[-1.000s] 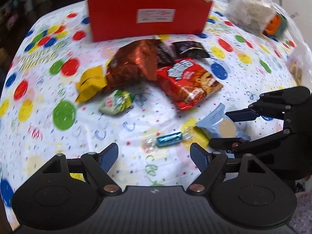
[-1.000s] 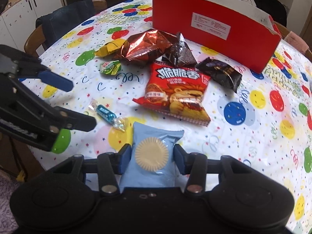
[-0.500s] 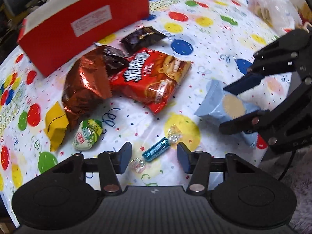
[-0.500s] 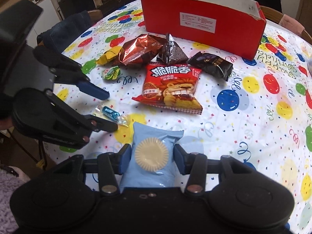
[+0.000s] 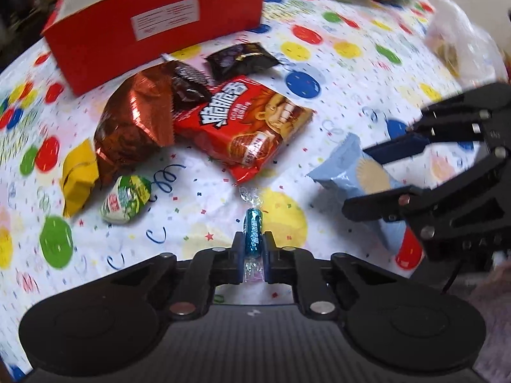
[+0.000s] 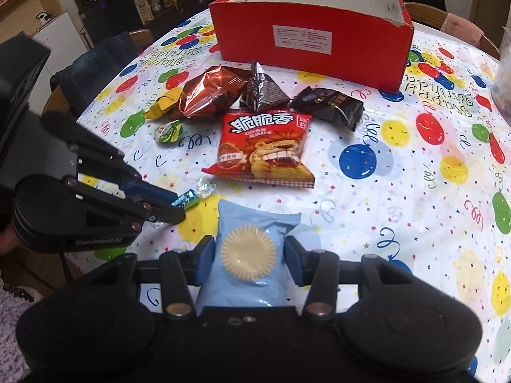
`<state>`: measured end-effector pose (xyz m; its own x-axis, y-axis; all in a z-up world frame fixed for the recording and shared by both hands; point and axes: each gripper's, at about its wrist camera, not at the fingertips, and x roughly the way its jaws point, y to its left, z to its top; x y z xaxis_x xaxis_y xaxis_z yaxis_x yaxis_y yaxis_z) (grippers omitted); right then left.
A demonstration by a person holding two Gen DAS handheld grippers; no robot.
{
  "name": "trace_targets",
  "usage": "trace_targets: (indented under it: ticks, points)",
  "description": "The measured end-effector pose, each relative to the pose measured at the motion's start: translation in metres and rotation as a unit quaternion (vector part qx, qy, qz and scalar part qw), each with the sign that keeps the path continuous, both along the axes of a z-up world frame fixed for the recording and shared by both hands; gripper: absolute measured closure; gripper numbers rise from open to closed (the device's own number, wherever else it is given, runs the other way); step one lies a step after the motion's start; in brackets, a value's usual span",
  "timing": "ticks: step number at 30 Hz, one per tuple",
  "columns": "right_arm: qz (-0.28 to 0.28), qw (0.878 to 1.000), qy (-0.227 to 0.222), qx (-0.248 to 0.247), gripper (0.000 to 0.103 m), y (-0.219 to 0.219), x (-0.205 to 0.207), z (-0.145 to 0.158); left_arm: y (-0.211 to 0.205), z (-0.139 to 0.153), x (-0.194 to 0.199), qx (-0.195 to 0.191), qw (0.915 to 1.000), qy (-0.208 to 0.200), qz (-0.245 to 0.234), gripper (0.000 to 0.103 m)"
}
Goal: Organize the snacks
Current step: 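Carry the cookie packet and blue candy over the red box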
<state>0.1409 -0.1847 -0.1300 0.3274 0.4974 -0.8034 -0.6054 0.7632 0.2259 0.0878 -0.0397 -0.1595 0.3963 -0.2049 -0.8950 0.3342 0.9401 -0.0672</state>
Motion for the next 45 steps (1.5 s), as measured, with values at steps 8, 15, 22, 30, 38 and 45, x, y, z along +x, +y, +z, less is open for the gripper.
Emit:
trace_targets:
  ticks: [8,15,22,30,38,45]
  points:
    - [-0.018,1.000,-0.005,0.001,0.057,-0.003,0.001,0.010,0.018,0.002,-0.005,-0.039,0.9954,0.011,0.086,0.092]
    - [-0.036,0.999,-0.013,0.012,0.057,-0.005,0.007,0.026,0.035,0.016,-0.009,-0.041,0.9910,0.005,0.128,0.092]
    - [-0.046,0.998,-0.026,0.031,0.057,-0.005,0.021,0.047,0.040,0.046,-0.003,-0.043,0.9881,-0.027,0.145,0.092]
    - [-0.065,0.995,-0.045,0.064,0.057,-0.012,0.059,0.082,0.044,0.086,0.024,-0.042,0.9840,-0.052,0.165,0.092]
    - [-0.080,0.991,-0.075,0.076,0.057,-0.015,0.110,0.111,0.049,0.117,0.070,-0.045,0.9792,-0.073,0.184,0.092]
    - [-0.079,0.989,-0.095,0.082,0.057,-0.009,0.157,0.128,0.049,0.136,0.120,-0.028,0.9766,-0.090,0.193,0.092]
